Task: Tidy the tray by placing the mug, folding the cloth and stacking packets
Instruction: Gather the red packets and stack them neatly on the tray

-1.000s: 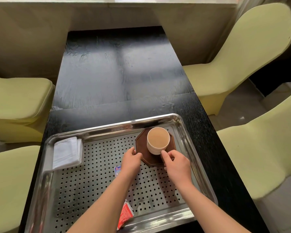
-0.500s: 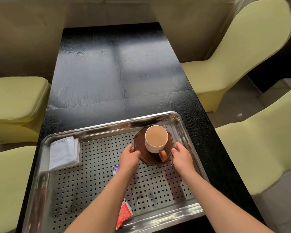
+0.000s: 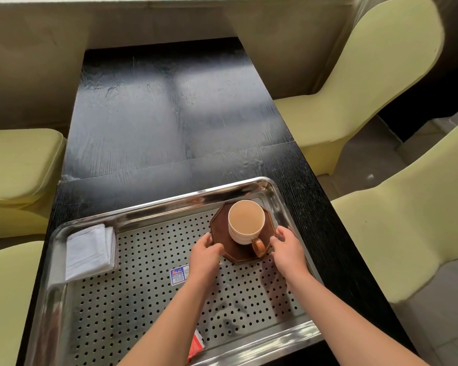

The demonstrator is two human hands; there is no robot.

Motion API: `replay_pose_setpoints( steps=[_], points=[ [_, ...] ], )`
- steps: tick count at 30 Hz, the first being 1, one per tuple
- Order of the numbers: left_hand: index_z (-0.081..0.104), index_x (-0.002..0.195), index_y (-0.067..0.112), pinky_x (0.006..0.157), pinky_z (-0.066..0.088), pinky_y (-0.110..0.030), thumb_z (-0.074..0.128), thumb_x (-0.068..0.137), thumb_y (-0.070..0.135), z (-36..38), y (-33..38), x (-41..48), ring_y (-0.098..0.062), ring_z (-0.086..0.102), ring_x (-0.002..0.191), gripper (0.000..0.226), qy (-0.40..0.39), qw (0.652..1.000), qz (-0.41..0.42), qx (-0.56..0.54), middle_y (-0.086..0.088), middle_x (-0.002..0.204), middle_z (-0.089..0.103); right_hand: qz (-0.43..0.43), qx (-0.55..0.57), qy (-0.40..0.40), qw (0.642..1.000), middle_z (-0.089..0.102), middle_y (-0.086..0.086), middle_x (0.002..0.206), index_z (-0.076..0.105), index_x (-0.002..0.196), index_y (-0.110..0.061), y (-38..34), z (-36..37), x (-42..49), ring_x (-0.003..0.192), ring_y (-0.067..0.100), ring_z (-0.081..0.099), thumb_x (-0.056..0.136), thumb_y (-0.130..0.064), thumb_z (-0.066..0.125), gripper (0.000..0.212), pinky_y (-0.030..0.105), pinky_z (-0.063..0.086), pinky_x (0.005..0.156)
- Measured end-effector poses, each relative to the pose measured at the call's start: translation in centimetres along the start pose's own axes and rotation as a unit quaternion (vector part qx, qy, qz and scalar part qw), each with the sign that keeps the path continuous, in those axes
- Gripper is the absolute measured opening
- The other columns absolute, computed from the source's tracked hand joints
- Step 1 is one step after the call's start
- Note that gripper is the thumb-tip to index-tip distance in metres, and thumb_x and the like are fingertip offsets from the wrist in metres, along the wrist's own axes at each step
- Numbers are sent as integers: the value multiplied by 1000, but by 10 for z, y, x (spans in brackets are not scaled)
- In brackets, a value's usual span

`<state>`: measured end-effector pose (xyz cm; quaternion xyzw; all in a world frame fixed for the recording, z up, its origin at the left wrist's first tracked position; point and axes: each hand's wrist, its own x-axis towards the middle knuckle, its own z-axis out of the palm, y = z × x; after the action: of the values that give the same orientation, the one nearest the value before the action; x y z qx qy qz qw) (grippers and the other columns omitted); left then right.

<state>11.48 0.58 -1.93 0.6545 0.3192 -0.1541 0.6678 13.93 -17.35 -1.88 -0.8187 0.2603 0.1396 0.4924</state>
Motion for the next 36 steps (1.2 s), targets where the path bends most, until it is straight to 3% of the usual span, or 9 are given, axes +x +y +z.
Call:
replay_pose_setpoints(
  steps=[3, 6, 10, 15, 18, 21, 26, 33, 36],
  points=[
    [69, 96, 27, 58, 47, -21, 49, 78, -4, 2, 3, -3, -11, 60, 76, 41, -6, 1000, 3, -8, 6, 97, 75, -3, 10, 6, 1000, 47, 6, 152, 40, 151, -19, 0, -3, 0, 138, 25, 46, 103, -21, 48, 48, 51, 43, 111],
    [69, 99, 27, 66, 50, -23, 50, 78, -4, 6, 4, -3, -9, 64, 84, 43, -10, 1000, 11, -12, 12, 95, 76, -8, 18, 18, 1000, 49, 5, 150, 42, 150, -18, -1, -5, 1, 135, 24, 48, 103, -21, 47, 47, 50, 45, 110],
    [67, 98, 21, 73, 48, -29, 49, 79, -3, 11, 5, -2, -15, 62, 90, 36, -15, 1000, 11, -17, -1, 104, 74, -20, 20, 29, 999, 51, 5, 148, 43, 149, -19, -4, -8, 5, 133, 23, 50, 103, -20, 48, 46, 49, 47, 108],
    [70, 98, 20, 59, 44, -22, 48, 79, -4, 13, 6, -2, -14, 58, 75, 38, -28, 999, 22, -14, -11, 106, 73, -25, 32, 27, 999, 51, 5, 146, 45, 146, -19, -6, -9, 9, 131, 23, 51, 103, -20, 48, 44, 50, 48, 107],
    [67, 118, 19, 59, 44, -22, 48, 81, -4, 12, 8, -1, -24, 66, 102, 47, -19, 999, 12, -25, -10, 124, 68, -26, 38, 23, 999, 52, 5, 145, 46, 146, -19, -5, -9, 10, 131, 23, 51, 103, -18, 48, 43, 50, 48, 107],
    [69, 103, 20, 52, 37, -22, 46, 80, -7, 13, 8, -1, -17, 53, 71, 42, -20, 999, 17, -39, -9, 112, 72, -24, 49, 19, 998, 53, 4, 144, 47, 145, -20, -4, -8, 11, 124, 19, 54, 103, -17, 49, 42, 48, 50, 105],
    [69, 98, 14, 51, 35, -23, 46, 78, -8, 13, 8, 1, -10, 43, 57, 38, -27, 999, 16, -38, -4, 90, 68, -31, 43, 14, 998, 55, 3, 142, 48, 144, -21, -3, -9, 12, 127, 20, 54, 101, -17, 51, 43, 47, 49, 106],
    [64, 122, 15, 56, 43, -25, 48, 82, -6, 11, 7, 3, -14, 54, 76, 48, -16, 999, 4, -40, 1, 103, 73, -44, 22, 1, 999, 54, 5, 143, 50, 143, -21, 0, -10, 12, 129, 21, 53, 101, -14, 50, 42, 48, 50, 106],
    [46, 146, 15, 66, 49, -26, 52, 84, -3, 11, 9, 2, -15, 62, 103, 65, -6, 999, -12, -39, -3, 132, 62, -59, -34, -15, 998, 55, 5, 143, 53, 140, -25, 3, -12, 7, 129, 20, 53, 97, -6, 52, 47, 38, 56, 92]
  ],
)
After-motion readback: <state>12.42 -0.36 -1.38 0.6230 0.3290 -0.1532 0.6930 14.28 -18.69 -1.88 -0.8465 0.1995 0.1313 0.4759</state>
